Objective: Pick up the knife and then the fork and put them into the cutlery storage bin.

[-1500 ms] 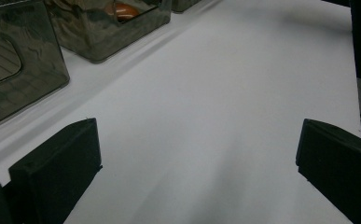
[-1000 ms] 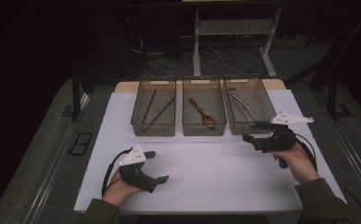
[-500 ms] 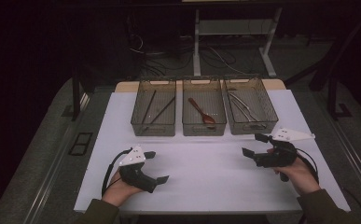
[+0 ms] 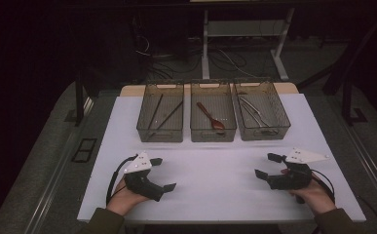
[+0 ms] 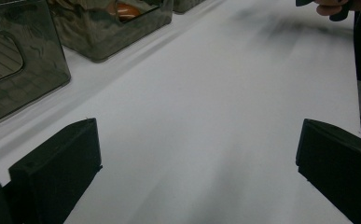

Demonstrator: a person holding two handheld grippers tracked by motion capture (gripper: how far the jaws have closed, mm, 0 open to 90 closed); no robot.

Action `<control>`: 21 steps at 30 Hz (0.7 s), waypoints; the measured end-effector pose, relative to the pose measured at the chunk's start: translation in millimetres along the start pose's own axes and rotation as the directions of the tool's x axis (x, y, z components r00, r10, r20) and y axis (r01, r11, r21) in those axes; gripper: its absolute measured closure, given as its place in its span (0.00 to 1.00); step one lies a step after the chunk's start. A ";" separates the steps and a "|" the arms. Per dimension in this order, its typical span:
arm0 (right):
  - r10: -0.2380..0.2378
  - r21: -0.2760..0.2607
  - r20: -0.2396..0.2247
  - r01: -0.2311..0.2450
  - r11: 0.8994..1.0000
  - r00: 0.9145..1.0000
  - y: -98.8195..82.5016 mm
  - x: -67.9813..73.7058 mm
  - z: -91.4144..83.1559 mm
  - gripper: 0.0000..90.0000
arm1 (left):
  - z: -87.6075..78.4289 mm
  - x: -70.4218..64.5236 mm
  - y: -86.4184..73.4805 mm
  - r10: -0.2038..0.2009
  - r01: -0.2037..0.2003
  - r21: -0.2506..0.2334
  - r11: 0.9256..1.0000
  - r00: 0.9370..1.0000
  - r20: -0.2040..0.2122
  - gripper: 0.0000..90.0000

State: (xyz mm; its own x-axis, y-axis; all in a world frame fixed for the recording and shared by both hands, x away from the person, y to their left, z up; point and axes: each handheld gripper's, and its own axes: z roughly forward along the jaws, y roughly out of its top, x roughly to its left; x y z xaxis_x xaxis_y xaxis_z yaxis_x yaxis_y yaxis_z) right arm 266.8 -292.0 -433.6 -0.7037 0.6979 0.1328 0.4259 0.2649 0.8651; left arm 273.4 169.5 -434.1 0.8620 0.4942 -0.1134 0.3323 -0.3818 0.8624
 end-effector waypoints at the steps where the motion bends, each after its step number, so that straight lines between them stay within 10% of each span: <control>1: 0.001 0.000 0.002 -0.001 1.000 1.000 -1.8 0.0 -0.7 0.20 | -0.1 0.1 -0.1 -0.001 0.001 0.000 1.000 1.000 0.000 0.00; 21: -0.039 0.030 0.045 0.038 0.999 0.998 -14.4 -1.3 -12.6 0.19 | -0.2 -0.7 -0.6 0.000 0.000 0.001 1.000 1.000 -0.002 0.00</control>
State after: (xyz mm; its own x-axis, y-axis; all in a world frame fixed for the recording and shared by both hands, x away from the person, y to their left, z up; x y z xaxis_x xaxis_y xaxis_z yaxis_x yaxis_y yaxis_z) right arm 254.5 -305.0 -440.1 -0.6935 0.7164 0.0764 0.4158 0.3113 0.8545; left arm 272.5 169.6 -434.4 0.8612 0.4957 -0.1127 0.3331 -0.3827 0.8618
